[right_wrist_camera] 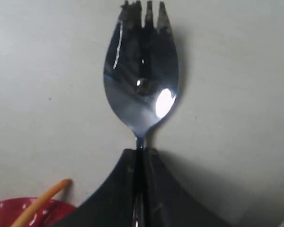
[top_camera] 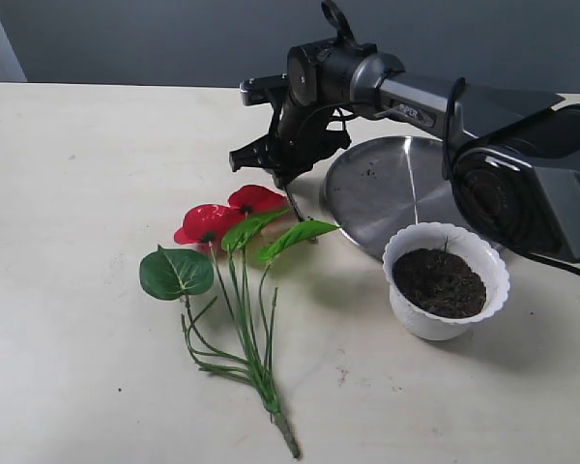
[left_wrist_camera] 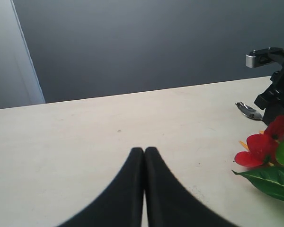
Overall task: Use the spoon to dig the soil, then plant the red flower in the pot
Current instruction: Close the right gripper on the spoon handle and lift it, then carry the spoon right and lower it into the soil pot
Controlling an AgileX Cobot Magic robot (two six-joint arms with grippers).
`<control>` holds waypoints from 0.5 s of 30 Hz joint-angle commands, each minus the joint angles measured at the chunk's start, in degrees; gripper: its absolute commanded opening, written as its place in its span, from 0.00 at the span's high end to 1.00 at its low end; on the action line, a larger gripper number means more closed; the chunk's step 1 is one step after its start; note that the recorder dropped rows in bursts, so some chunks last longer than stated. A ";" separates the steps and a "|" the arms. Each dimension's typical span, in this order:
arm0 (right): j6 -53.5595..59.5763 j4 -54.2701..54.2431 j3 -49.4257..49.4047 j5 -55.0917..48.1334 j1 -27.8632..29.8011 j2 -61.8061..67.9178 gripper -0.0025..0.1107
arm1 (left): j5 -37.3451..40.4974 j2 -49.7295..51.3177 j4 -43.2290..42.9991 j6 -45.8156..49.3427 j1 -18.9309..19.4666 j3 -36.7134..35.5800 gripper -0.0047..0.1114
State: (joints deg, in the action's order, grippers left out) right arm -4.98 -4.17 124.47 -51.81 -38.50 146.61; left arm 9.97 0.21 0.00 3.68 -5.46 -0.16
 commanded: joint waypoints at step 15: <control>1.42 8.78 22.01 -11.81 0.78 -0.67 0.98 | -0.60 -0.21 0.00 0.00 -0.38 0.16 0.96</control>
State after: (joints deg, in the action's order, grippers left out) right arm -4.88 3.14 144.60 -60.73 -38.37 147.89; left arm 9.97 0.21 0.00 3.68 -5.46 -0.16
